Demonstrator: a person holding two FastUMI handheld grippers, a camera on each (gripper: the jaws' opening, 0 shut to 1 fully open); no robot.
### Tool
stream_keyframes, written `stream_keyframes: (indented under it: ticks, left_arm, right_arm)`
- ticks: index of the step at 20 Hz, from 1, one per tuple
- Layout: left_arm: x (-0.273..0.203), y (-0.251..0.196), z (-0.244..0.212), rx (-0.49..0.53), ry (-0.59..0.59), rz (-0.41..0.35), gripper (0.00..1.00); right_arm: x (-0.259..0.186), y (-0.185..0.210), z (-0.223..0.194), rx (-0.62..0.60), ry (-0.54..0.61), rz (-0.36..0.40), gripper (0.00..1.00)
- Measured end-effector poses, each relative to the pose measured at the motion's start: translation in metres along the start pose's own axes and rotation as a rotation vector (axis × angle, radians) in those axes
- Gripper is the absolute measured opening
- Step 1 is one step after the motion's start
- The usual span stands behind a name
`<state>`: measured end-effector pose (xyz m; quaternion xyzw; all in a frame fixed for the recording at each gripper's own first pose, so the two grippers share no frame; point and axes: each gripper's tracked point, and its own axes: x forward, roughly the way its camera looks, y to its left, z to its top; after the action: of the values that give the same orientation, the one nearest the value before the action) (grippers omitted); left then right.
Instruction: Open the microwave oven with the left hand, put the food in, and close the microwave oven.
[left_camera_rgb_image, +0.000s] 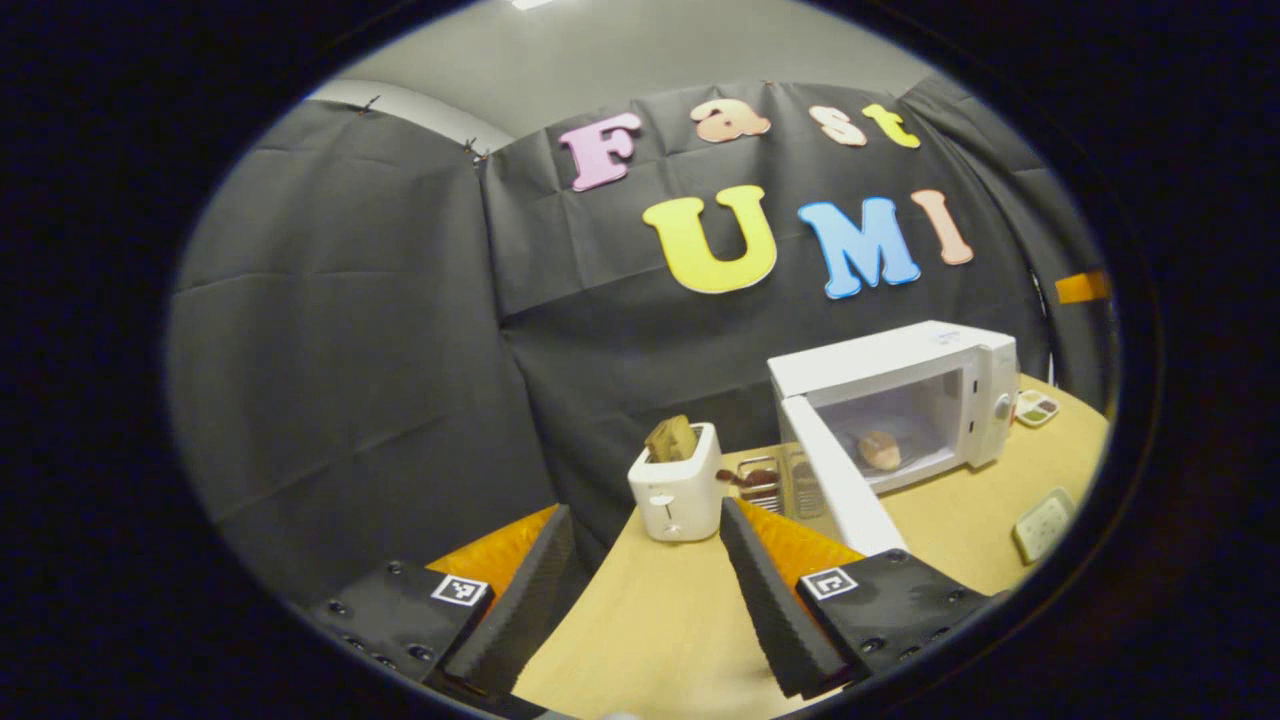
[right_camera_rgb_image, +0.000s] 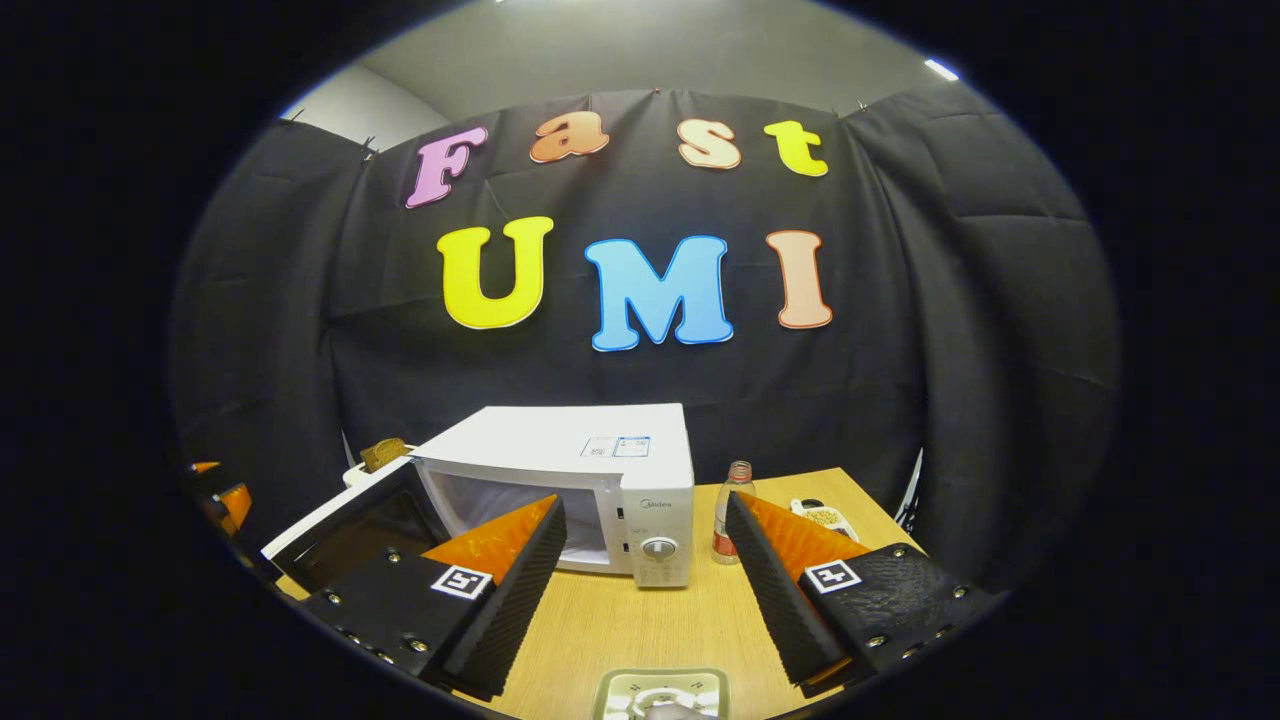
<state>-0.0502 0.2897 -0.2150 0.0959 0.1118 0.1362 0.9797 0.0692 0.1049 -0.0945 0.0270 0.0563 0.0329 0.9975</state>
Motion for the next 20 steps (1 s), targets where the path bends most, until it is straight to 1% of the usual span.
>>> stream_keyframes:
  ticks: [1, 3, 5, 6, 7, 8, 9, 10, 11, 12, 15, 16, 19, 20]
  left_arm:
    - [0.000, 0.002, -0.015, -0.011, 0.022, 0.011, 1.00]
    - [-0.005, 0.000, -0.046, -0.031, 0.067, 0.019, 1.00]
    - [-0.001, -0.008, -0.070, -0.019, 0.105, 0.020, 1.00]
    - [-0.001, -0.013, -0.079, -0.013, 0.124, 0.018, 1.00]
    - [-0.005, -0.020, -0.086, -0.014, 0.131, 0.009, 0.94]
    - [-0.006, -0.025, -0.090, -0.016, 0.137, 0.003, 1.00]
    - [-0.009, -0.029, -0.094, -0.010, 0.141, -0.001, 0.94]
    - [-0.011, -0.033, -0.095, -0.003, 0.139, -0.006, 1.00]
    - [-0.015, -0.037, -0.095, -0.001, 0.137, -0.012, 0.98]
    - [-0.018, -0.041, -0.095, -0.006, 0.134, -0.019, 1.00]
    - [-0.029, -0.054, -0.102, -0.016, 0.149, -0.039, 0.94]
    - [-0.033, -0.058, -0.103, -0.018, 0.156, -0.044, 0.96]
    - [-0.044, -0.076, -0.099, -0.017, 0.150, -0.070, 0.95]
    - [-0.045, -0.083, -0.097, -0.015, 0.146, -0.083, 0.95]
  right_arm:
    - [0.000, -0.005, 0.005, -0.014, 0.001, -0.005, 0.98]
    - [-0.002, -0.008, 0.016, -0.018, -0.008, 0.001, 0.98]
    - [0.000, -0.011, 0.022, -0.031, -0.009, 0.005, 0.98]
    - [0.000, -0.013, 0.022, -0.040, -0.004, 0.006, 0.93]
    - [0.000, -0.015, 0.024, -0.044, -0.002, 0.009, 0.93]
    - [-0.001, -0.014, 0.025, -0.045, -0.002, 0.013, 0.98]
    - [0.001, -0.014, 0.025, -0.053, -0.001, 0.015, 0.93]
    - [0.001, -0.014, 0.021, -0.066, 0.009, 0.016, 0.98]
    - [0.001, -0.013, 0.017, -0.076, 0.025, 0.025, 0.98]
    - [0.003, -0.011, 0.015, -0.087, 0.035, 0.035, 0.98]
    - [0.004, -0.010, 0.019, -0.098, 0.031, 0.045, 0.98]
    - [0.004, -0.008, 0.016, -0.099, 0.034, 0.053, 0.98]
    - [0.003, -0.007, 0.015, -0.109, 0.037, 0.068, 0.98]
    - [0.003, -0.008, 0.013, -0.106, 0.041, 0.070, 0.94]
